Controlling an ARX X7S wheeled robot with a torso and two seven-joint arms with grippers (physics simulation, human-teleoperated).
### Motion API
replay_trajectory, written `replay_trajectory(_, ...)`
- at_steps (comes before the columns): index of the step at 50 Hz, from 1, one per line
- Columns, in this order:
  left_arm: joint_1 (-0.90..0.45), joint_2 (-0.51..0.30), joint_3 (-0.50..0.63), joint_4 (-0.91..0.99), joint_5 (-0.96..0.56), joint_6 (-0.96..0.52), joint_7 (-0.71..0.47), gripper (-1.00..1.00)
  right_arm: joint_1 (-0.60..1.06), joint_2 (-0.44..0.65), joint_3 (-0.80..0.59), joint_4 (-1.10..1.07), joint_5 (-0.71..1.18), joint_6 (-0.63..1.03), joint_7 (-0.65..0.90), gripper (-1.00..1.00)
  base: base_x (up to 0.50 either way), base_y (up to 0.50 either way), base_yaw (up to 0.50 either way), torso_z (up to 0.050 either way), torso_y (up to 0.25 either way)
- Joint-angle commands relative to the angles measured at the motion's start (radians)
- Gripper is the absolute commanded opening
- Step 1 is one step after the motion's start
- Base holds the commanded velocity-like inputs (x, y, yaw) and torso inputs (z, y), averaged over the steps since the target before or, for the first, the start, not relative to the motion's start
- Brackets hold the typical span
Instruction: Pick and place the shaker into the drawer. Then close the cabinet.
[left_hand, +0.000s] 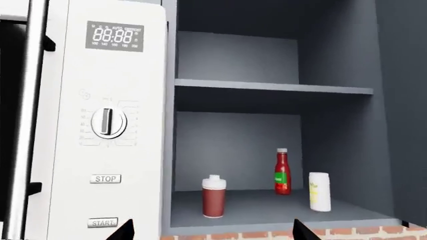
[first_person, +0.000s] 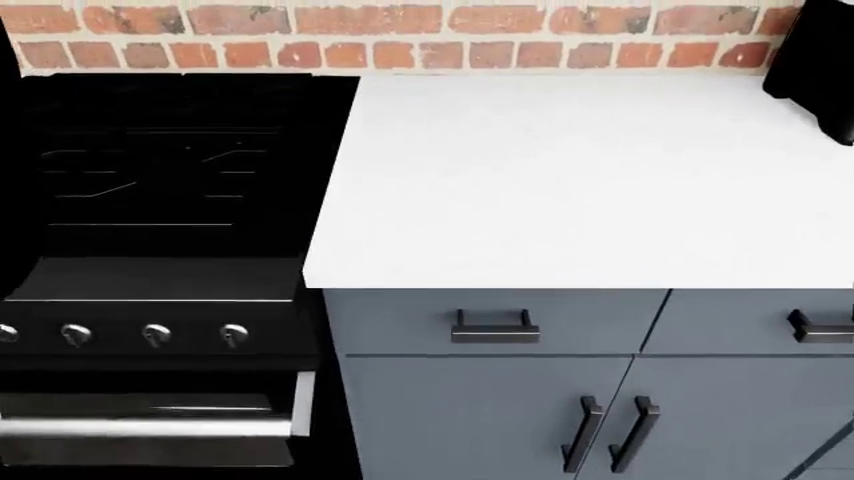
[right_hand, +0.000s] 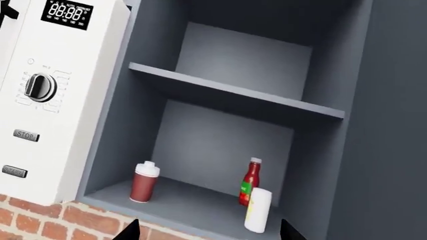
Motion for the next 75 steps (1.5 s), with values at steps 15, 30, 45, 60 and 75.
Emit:
replay_trajectory(15,0.058,-0.003,-0.021,0.109,-0.107,-0.065,-0.045,1.00,-0.083,0.024,-0.038,-0.141,0.043,0.094,0.004,1.00,0.50,-0.17,0.00,0.000,0.000)
replay_trajectory(30,0.039,-0.020,0.015,0.053,-0.087,0.001,-0.067,1.00,-0.107,0.037,-0.053,-0.188,0.069,0.123,0.014,1.00,0.50,-0.13,0.00,0.000,0.001)
replay_trajectory(45,0.042,-0.027,0.046,0.032,-0.083,0.025,-0.084,1.00,-0.144,0.061,-0.054,-0.265,0.084,0.167,0.033,1.00,0.50,-0.11,0.00,0.000,0.001)
replay_trajectory(60,0.081,-0.035,0.066,0.076,-0.114,-0.041,-0.100,1.00,-0.168,0.077,-0.051,-0.300,0.088,0.197,0.067,1.00,0.17,-0.02,0.00,0.000,0.001)
replay_trajectory(75,0.134,-0.051,0.085,0.097,-0.127,-0.045,-0.105,1.00,-0.230,0.093,-0.043,-0.380,0.103,0.250,0.082,1.00,0.00,0.00,0.00,0.000,0.000)
